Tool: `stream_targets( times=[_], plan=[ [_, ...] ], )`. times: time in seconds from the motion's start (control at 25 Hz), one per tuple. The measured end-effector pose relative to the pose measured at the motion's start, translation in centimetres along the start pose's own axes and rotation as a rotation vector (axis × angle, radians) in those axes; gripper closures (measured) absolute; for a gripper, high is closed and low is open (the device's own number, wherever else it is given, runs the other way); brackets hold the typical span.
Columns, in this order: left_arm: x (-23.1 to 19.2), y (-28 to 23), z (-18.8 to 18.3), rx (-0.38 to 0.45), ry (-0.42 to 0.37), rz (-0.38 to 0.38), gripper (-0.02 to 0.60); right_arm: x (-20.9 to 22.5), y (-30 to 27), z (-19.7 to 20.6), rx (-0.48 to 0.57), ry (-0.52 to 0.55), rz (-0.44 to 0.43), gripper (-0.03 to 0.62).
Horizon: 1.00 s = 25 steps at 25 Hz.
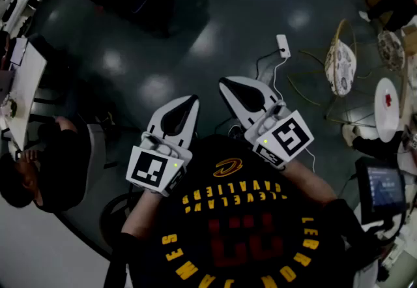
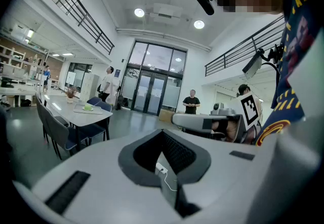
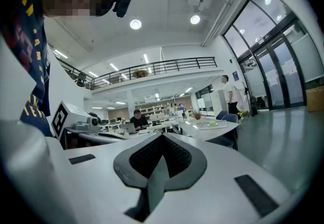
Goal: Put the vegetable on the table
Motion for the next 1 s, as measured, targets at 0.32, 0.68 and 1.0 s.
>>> stream_targets(
  times=[0.32, 0.68, 1.0],
  plan=[
    [1.0, -1.0, 0.2, 0.004, 0.005, -0.029, 0.581, 1.5, 0.9, -0.6, 0.033, -0.036, -0.006, 0.589],
    [2.7, -4.1, -0.2, 0.059, 0.04, -0.138, 0.581, 5.3, 3.4, -0.6, 0.016, -0.066, -0.016, 0.589],
    [2.0, -5.9, 1.4, 0.013, 0.128, -0.159, 0.581, 8.0, 2.7, 1.3, -0.044, -0.141, -0.005, 0.589]
  ],
)
Point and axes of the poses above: the fingertips, and each gripper's own axes: y backward along the fingers, x to its right, z out of its underside, the point moved 8 cm from there along y, backward along the fingers, and after that the axes turned 12 degrees about x, right-handed, at the moved point
